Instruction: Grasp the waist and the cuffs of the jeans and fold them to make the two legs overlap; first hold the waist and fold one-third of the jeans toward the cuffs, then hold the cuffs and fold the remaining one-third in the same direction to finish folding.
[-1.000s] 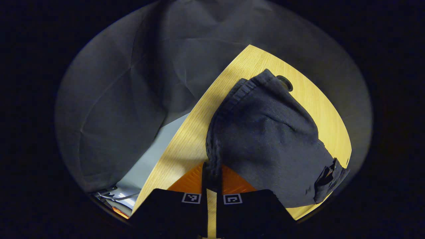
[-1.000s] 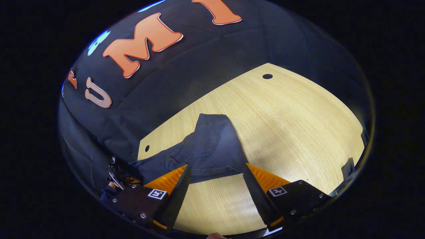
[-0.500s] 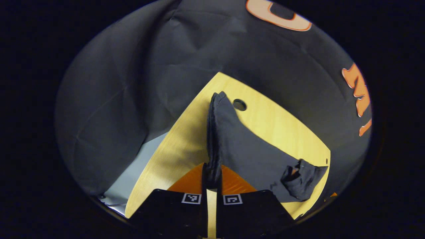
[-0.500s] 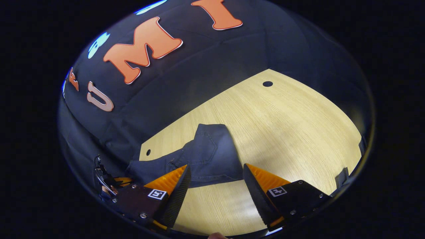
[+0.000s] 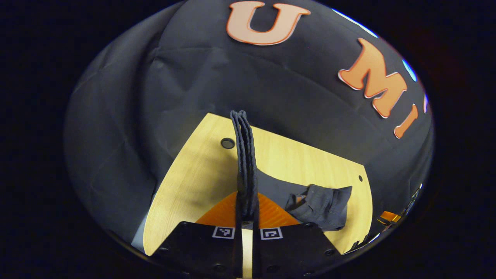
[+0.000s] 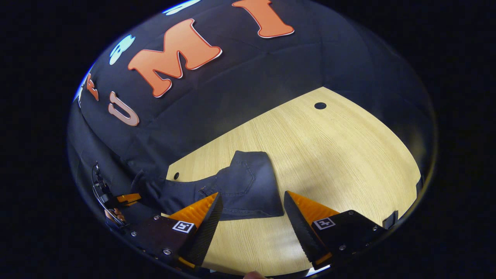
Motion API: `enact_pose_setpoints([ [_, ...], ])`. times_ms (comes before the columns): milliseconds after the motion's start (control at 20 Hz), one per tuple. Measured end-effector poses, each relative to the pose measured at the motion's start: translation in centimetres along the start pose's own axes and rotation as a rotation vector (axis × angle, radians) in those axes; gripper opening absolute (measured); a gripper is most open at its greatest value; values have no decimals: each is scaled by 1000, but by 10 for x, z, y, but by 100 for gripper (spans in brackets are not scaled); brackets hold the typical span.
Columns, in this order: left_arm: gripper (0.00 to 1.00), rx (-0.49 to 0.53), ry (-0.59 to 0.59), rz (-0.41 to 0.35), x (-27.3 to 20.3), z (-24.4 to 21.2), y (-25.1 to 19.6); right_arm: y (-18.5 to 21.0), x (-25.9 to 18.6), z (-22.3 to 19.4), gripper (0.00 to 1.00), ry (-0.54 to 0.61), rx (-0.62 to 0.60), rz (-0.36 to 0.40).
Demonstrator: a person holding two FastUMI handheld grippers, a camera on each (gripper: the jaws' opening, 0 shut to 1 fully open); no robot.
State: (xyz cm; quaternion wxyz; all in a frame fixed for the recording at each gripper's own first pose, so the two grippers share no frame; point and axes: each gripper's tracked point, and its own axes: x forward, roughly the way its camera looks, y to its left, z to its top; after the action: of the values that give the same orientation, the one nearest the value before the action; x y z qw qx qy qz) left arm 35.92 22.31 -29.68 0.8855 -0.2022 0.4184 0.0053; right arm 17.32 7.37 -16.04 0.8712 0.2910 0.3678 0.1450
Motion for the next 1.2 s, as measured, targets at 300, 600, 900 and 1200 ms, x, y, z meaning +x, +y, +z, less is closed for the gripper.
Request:
enact_pose_setpoints([
  [300,10,64,-40,-80,-22,8,-75,-4,-1,10,96,-15,-33,20],
  [600,10,143,-40,-130,-30,3,-138,-15,-2,18,96,-23,-47,32],
  [900,10,219,-20,-166,-23,-13,-195,-27,-4,22,96,-19,-58,43],
  [1200,10,297,16,-195,-9,-36,-248,-46,-6,31,97,-20,-71,40],
])
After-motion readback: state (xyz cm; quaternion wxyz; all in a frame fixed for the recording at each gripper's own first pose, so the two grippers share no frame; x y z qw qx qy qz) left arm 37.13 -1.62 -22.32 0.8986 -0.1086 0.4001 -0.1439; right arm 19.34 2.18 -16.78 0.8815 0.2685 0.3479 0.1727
